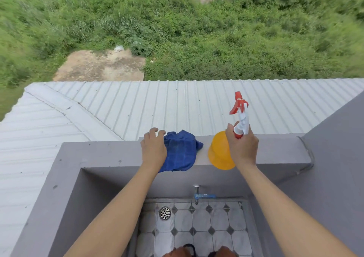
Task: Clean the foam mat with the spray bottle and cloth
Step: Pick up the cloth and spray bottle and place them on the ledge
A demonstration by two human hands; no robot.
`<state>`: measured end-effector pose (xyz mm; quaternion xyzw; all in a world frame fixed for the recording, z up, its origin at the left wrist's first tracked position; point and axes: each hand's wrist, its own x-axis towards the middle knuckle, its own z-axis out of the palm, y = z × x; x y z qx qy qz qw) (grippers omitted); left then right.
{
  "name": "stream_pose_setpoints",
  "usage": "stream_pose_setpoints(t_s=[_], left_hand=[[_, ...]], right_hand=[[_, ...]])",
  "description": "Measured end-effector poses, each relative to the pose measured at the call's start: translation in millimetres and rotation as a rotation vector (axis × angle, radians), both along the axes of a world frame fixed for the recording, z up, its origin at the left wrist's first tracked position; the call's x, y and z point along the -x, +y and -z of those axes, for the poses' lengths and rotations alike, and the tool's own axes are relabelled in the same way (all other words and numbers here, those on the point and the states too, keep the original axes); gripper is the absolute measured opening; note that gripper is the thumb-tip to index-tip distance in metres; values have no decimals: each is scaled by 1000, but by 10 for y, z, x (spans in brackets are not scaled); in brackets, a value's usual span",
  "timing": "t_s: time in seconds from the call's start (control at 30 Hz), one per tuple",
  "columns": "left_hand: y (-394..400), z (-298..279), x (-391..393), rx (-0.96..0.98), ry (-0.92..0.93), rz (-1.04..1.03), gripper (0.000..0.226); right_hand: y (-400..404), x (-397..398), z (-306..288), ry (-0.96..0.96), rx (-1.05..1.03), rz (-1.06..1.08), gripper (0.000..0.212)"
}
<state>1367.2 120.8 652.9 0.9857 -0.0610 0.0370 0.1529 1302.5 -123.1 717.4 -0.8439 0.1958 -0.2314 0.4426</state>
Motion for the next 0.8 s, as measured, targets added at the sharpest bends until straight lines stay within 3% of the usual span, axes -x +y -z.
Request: stream_pose_setpoints(t_s=[0.1, 0.2, 0.27, 0.37, 0.5, 0.63, 0.8], left_hand=[[-189, 52, 58, 16, -202, 441, 18], [-417, 42, -25, -115, -67, 550, 23], [-549, 5, -126, -96, 27, 485, 23], [-675, -61, -315, 156, 248, 366, 30], [-699, -105, -553, -31, 544, 422, 30], [-702, -28, -581, 62, 506, 311, 21], [-623, -19, -410, 601, 309, -88, 10]], right_hand=[[-14, 12, -15, 6, 2, -23, 26], [-3, 9, -18, -1, -7, -16, 33], [-3, -2, -10, 2, -17, -12, 27], [-19, -18, 14, 12, -34, -19, 13], [-33, -38, 35, 9, -39, -6, 19], [-14, -53, 37, -5, -36, 20, 21], [-3, -54, 45, -31, -45, 30, 37]])
